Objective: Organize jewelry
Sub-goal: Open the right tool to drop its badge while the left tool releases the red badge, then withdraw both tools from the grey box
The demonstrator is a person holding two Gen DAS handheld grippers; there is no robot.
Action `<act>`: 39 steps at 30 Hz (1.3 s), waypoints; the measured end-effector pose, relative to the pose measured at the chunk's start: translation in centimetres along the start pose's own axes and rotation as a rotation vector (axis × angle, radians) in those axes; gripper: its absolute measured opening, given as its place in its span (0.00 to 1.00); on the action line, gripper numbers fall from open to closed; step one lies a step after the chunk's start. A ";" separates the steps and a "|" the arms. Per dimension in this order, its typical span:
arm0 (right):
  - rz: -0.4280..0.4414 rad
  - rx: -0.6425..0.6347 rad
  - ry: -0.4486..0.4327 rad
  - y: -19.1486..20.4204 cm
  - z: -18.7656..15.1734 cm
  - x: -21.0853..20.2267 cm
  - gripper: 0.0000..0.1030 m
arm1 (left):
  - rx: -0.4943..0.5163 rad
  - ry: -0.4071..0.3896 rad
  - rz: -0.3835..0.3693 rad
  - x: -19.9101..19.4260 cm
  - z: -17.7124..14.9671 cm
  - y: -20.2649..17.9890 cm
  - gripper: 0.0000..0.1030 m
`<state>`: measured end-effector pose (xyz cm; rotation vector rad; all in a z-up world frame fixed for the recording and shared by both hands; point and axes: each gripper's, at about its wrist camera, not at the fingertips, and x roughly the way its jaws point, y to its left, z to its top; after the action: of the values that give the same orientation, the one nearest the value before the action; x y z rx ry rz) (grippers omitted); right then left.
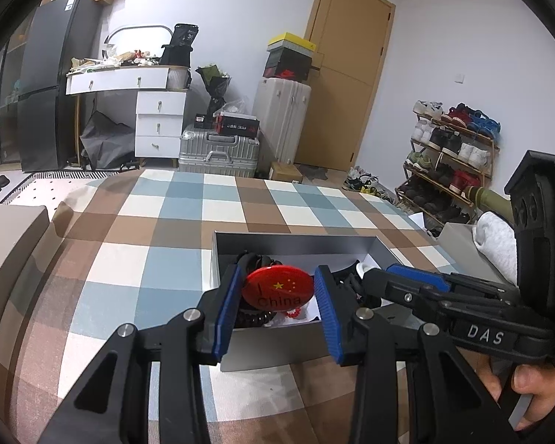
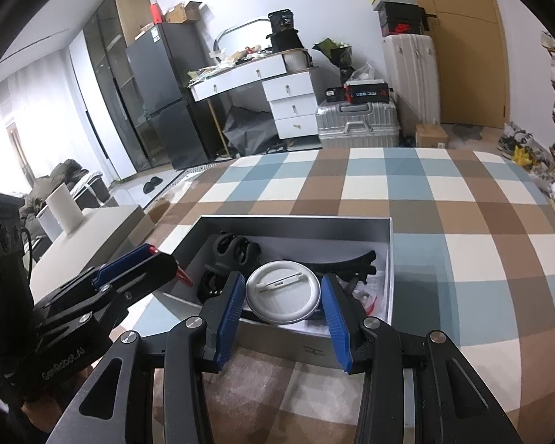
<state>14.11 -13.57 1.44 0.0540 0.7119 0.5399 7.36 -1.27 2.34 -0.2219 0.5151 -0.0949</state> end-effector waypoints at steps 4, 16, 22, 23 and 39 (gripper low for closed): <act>-0.009 0.006 -0.001 -0.2 0.3 0.1 0.41 | 0.008 0.018 0.002 0.3 -0.2 -0.2 0.33; -0.037 0.020 -0.013 -0.8 0.4 -0.5 0.52 | 0.006 0.060 -0.011 0.5 -0.4 -0.2 0.47; -0.062 0.003 -0.032 -0.9 0.1 -1.7 0.65 | 0.065 0.050 0.004 -0.1 -0.7 -1.3 0.65; -0.059 0.006 -0.031 -1.0 0.0 -1.9 0.68 | 0.073 0.048 0.028 -0.3 -0.8 -1.5 0.80; -0.056 -0.017 -0.088 -2.2 -2.8 -5.2 1.00 | 0.139 0.010 0.114 -1.2 -1.5 -1.9 0.99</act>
<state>10.08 -18.35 2.00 0.0416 0.6208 0.4870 5.53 -3.26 2.11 -0.0561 0.5277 -0.0206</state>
